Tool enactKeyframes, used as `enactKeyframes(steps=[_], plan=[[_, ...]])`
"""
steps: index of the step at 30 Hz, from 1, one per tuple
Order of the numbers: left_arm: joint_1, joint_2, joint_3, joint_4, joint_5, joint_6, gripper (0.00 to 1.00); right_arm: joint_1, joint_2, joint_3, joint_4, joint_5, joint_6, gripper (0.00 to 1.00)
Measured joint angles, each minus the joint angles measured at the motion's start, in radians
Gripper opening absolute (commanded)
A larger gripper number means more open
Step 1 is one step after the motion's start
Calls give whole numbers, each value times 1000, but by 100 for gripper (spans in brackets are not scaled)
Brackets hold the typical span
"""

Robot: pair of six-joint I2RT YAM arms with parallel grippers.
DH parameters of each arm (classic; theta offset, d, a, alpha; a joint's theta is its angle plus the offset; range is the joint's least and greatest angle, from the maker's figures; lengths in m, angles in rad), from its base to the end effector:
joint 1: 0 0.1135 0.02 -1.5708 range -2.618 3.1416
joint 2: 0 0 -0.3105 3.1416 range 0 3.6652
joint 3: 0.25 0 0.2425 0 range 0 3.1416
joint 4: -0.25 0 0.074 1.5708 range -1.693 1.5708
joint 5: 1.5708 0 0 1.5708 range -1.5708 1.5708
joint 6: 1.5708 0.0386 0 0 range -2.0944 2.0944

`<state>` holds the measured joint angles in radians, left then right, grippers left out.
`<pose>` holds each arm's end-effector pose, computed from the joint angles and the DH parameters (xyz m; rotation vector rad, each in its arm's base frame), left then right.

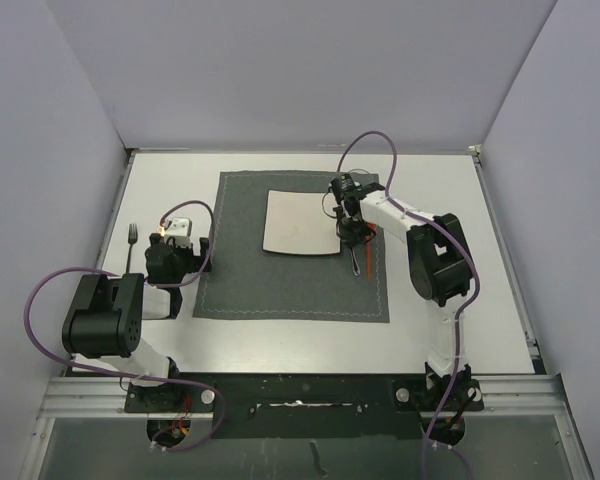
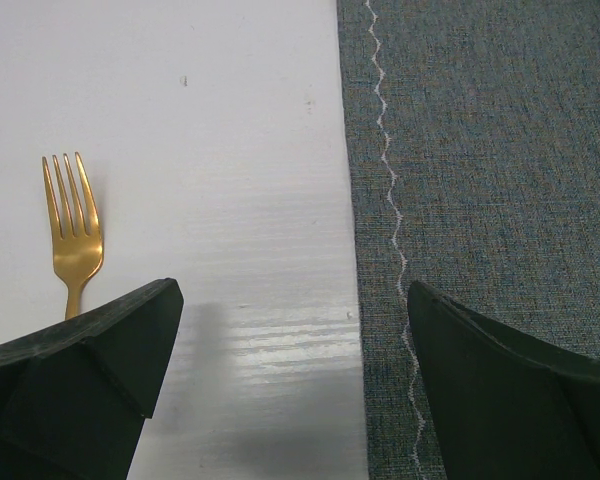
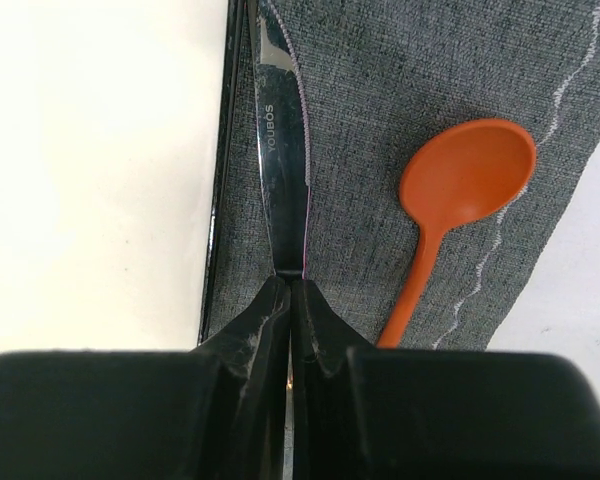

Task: Set the dinner table for one person
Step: Adjust the knife on the napkin.

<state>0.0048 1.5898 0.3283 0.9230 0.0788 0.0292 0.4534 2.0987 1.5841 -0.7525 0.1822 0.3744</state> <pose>0.2607 -0.0018 0.1810 0.0765 1.9070 -0.0522 0.4022 0.1882 0.2115 -0.0712 2.7900 -0.0617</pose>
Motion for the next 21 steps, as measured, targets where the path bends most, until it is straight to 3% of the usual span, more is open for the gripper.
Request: enactKeyframes(steps=[5, 8, 11, 17, 21], plan=[[0, 0, 0, 0, 0, 0, 98, 0, 2, 3, -5, 4, 16, 0], [0, 0, 0, 0, 0, 0, 98, 0, 8, 12, -13, 7, 25, 17], [0, 0, 0, 0, 0, 0, 98, 0, 9, 13, -14, 10, 31, 27], [0, 0, 0, 0, 0, 0, 98, 0, 16, 13, -18, 9, 27, 28], [0, 0, 0, 0, 0, 0, 98, 0, 21, 13, -17, 8, 26, 22]])
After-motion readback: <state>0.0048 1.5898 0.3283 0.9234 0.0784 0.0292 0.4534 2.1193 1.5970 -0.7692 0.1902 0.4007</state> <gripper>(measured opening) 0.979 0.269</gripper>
